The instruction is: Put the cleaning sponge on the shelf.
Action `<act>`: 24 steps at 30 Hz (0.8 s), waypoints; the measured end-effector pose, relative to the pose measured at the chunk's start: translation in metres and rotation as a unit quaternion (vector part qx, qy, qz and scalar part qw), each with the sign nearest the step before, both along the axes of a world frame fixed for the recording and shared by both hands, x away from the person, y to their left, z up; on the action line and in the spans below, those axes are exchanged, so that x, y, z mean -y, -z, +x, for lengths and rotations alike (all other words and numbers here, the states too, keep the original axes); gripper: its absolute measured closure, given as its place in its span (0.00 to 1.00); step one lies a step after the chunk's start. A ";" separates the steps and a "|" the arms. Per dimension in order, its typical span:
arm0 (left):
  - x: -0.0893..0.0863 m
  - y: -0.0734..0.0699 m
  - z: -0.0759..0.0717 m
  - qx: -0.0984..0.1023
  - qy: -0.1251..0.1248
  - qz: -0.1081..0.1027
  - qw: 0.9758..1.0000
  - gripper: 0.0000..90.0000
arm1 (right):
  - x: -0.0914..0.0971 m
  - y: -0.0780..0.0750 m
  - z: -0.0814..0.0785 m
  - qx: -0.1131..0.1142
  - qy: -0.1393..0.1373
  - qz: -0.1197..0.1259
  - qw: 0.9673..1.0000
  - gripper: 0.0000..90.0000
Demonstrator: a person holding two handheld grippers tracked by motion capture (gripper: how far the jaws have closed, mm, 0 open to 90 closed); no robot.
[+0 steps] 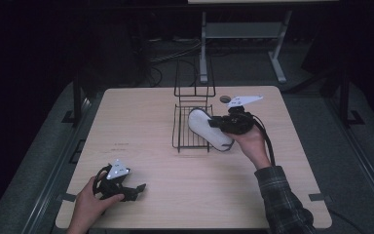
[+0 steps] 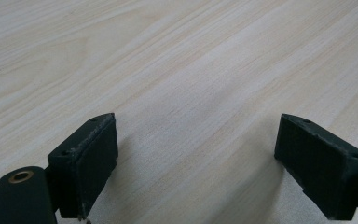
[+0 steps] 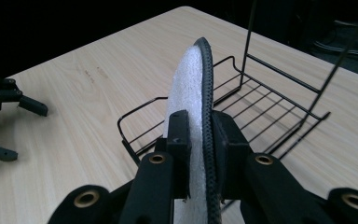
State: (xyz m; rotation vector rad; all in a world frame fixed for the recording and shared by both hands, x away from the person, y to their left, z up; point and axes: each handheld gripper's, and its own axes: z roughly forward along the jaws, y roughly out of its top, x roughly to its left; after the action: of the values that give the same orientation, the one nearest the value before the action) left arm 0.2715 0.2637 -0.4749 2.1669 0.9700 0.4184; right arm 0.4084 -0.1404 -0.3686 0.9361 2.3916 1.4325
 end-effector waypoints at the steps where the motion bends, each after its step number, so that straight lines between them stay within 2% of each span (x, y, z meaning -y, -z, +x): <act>1: 0.000 0.000 0.000 0.000 0.000 0.000 1.000 0.14 | -0.003 0.001 0.002 -0.004 -0.001 -0.001 1.000 0.87; 11: 0.000 0.000 0.000 0.000 0.000 0.000 1.000 0.14 | -0.027 0.009 0.022 -0.011 -0.009 -0.011 1.000 0.87; 14: 0.000 0.000 0.000 0.000 0.000 0.000 1.000 0.14 | -0.032 0.008 0.027 -0.010 -0.007 -0.014 1.000 0.87; 15: 0.000 0.000 0.000 0.000 0.000 0.000 1.000 0.14 | -0.033 0.008 0.029 -0.003 -0.008 -0.013 1.000 0.87; 21: 0.000 0.000 0.000 0.000 0.000 0.001 1.000 0.14 | -0.040 0.017 0.040 -0.008 -0.016 -0.020 1.000 0.87; 24: 0.000 0.000 0.000 0.000 0.000 0.001 1.000 0.14 | -0.041 0.021 0.044 -0.021 -0.013 -0.013 1.000 0.87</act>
State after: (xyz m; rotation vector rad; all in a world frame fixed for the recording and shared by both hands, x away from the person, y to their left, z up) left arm 0.2716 0.2638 -0.4750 2.1680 0.9687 0.4191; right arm 0.4521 -0.0992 -0.3901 0.9421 2.4553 1.3999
